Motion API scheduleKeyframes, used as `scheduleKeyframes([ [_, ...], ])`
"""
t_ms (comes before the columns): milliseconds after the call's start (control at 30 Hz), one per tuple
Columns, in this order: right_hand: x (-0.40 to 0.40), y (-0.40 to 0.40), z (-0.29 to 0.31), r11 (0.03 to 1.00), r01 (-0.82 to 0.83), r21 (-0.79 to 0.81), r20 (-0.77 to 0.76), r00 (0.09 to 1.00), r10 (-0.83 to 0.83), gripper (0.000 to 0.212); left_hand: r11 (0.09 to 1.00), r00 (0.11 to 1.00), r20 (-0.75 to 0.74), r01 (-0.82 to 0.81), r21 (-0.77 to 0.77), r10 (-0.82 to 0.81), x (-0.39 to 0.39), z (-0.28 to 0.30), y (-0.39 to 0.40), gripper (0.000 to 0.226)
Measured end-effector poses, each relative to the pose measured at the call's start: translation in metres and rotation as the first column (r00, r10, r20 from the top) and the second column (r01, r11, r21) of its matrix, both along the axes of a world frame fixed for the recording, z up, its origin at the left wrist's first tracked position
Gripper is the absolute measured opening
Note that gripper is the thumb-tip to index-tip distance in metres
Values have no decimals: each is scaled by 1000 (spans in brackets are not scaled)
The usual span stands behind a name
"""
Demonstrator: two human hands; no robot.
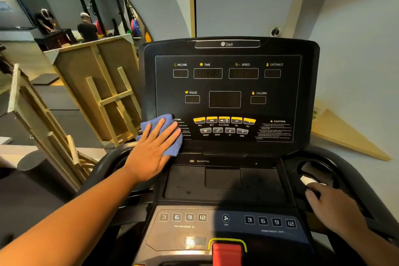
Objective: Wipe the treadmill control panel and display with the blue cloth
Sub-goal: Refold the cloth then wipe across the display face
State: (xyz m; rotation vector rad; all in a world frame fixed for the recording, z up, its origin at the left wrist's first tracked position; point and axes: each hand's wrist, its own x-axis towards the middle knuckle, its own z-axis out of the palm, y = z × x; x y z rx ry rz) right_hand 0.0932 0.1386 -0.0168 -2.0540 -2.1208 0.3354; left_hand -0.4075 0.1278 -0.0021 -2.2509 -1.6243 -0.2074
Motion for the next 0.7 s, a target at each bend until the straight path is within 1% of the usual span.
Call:
scheduleKeyframes([
  [67,0,1,-2,1000,3,2,1,1000,-3,23,998,996,78,-34,46,30,7,12,14,64],
  [233,1,2,-5,1000,4,19,23,1000,-4,25,963,967,216,-179,204,135,14,75,64,66],
  [333,2,4,-7,1000,16,10,27,1000,-17,27,938,937,298,-256,232,183,25,78,71,66],
  [367,2,4,-6,1000,20,7,21,1000,-20,27,946,944,285,-235,222,167,29,70,66,67],
  [400,3,4,-6,1000,22,8,14,1000,-22,27,962,963,239,-178,207,126,32,59,58,68],
  [500,5,5,-6,1000,17,0,-3,1000,-17,27,989,998,49,25,143,-32,29,18,26,69],
  [600,6,6,-8,1000,10,-10,0,1000,-10,27,991,996,-38,84,102,-80,16,5,18,67],
  [700,6,7,-6,1000,14,-3,0,1000,-14,27,990,986,-125,121,77,-111,9,14,25,66],
])
